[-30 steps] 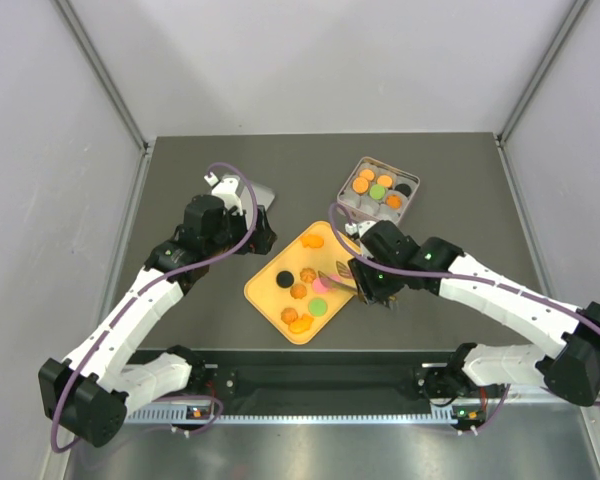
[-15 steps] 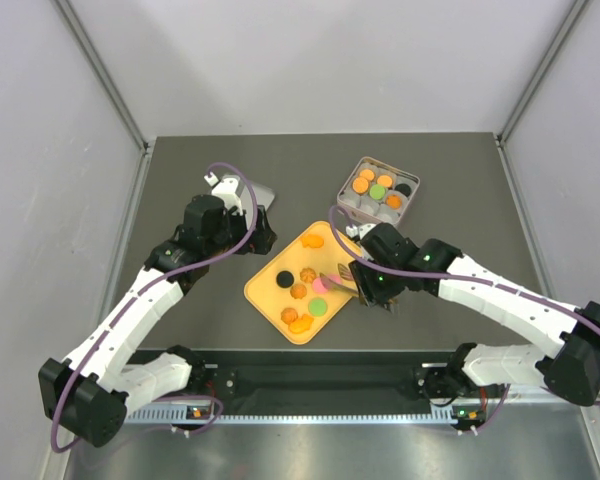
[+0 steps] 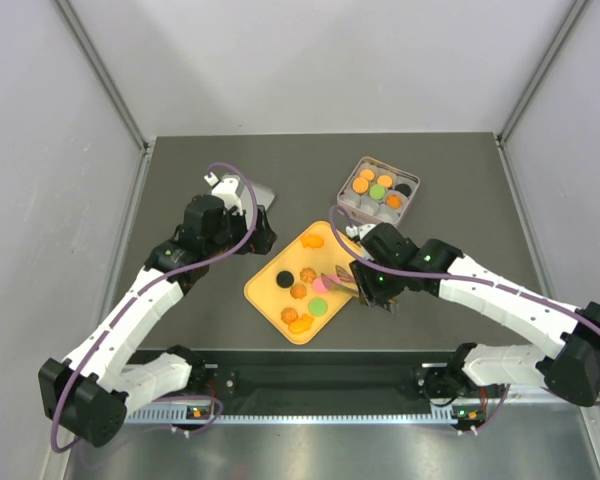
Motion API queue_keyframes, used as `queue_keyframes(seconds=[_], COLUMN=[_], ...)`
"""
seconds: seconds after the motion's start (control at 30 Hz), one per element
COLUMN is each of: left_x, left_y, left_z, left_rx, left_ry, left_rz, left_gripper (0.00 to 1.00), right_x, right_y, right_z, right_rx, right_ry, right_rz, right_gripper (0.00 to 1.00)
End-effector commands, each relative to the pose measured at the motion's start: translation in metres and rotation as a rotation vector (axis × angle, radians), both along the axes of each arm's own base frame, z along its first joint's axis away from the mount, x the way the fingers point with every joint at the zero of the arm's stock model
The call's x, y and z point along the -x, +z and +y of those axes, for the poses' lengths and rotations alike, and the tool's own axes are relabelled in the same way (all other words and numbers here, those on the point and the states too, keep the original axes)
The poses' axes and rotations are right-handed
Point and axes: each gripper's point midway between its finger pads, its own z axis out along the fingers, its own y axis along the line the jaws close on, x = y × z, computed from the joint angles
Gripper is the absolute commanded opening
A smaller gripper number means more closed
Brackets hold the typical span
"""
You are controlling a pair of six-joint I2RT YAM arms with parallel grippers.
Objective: Pack the cookies
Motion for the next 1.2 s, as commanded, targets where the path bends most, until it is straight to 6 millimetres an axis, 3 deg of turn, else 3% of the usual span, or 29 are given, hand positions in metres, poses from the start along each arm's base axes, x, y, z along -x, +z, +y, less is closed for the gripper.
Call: queue_keyframes(seconds=[0.0,0.2,0.8,1.0,1.17], left_x=[-0.003,-0.003,-0.003,-0.003,-0.003], left_y=[0.005,0.006,0.005,0.006,0.006], left_z=[0.001,0.001,0.002,0.001,0.001], left_rx=[0.01,0.012,0.008,0.011,0.012], left_ry=[0.006,0.006,0.009,0.009,0.006], left_rz=[-0.021,-0.025,-0.024,-0.025,-0.023], left_gripper=[0.99,0.99,0.99,0.99,0.99], right_x=[-0.001,-0.001,-0.021,-0.056,-0.107], right_y=[0.016,0.018,0.057,0.087,0.115], right_z=[0.01,0.01,0.003,-0.005,-0.014], right_rx=[-0.064,-0.068,-0.095,-0.115,-0.149], right_ry=[0.013,0.01,-0.051,-0.114,-0.2], right_rz=[-0.041,-0.044,-0.144,-0.237,-0.317], right_gripper=[0.41,0.38,0.36,0.36,0.36])
